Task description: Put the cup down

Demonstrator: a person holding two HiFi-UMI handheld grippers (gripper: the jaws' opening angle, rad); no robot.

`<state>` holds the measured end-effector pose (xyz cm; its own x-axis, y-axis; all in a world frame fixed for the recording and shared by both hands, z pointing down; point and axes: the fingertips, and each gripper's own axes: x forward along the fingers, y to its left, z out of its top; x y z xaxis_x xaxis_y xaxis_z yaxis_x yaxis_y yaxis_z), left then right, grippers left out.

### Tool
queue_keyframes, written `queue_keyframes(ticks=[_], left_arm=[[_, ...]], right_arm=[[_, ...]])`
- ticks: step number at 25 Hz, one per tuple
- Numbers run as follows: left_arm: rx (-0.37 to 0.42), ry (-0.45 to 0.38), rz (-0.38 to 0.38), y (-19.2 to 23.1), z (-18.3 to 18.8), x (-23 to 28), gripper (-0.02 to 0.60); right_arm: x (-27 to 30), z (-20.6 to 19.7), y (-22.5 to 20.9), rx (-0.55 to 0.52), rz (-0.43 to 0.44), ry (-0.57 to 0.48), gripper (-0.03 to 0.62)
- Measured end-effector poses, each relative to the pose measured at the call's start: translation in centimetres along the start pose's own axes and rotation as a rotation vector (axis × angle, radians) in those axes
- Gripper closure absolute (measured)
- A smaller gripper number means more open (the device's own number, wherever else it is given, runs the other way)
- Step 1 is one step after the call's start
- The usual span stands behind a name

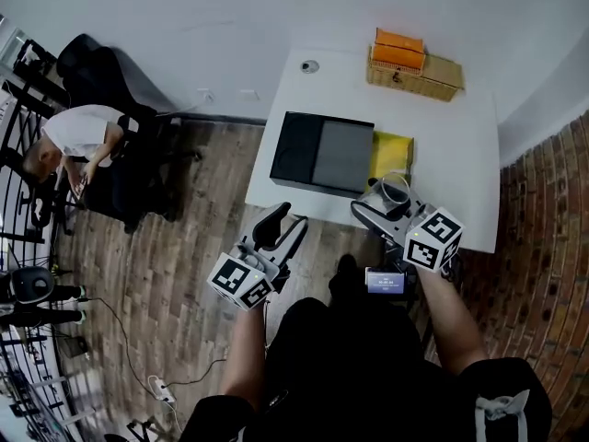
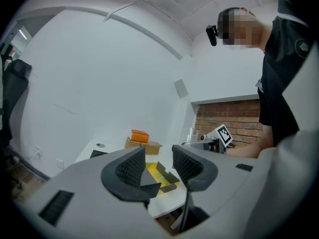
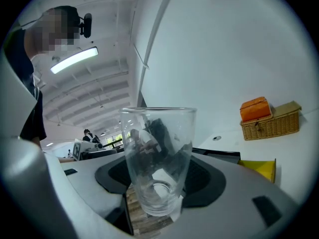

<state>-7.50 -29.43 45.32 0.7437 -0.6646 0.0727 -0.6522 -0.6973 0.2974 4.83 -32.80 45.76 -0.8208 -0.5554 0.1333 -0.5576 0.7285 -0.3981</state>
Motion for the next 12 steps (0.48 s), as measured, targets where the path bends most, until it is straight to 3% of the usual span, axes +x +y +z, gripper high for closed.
queue_keyframes(ticks=[7, 12], left_arm=[[-0.02, 0.018, 0.012, 2.4, -0.1, 2.6, 0.402], [-0.008, 0.044, -0.02, 4.0, 0.6, 3.0, 0.402]], right_arm=[[2.3, 0.5, -2.8, 0.033, 0.022, 0.012, 0.315], [4.0, 1.5, -3.0, 0.018, 0.003, -0.002, 0.315]])
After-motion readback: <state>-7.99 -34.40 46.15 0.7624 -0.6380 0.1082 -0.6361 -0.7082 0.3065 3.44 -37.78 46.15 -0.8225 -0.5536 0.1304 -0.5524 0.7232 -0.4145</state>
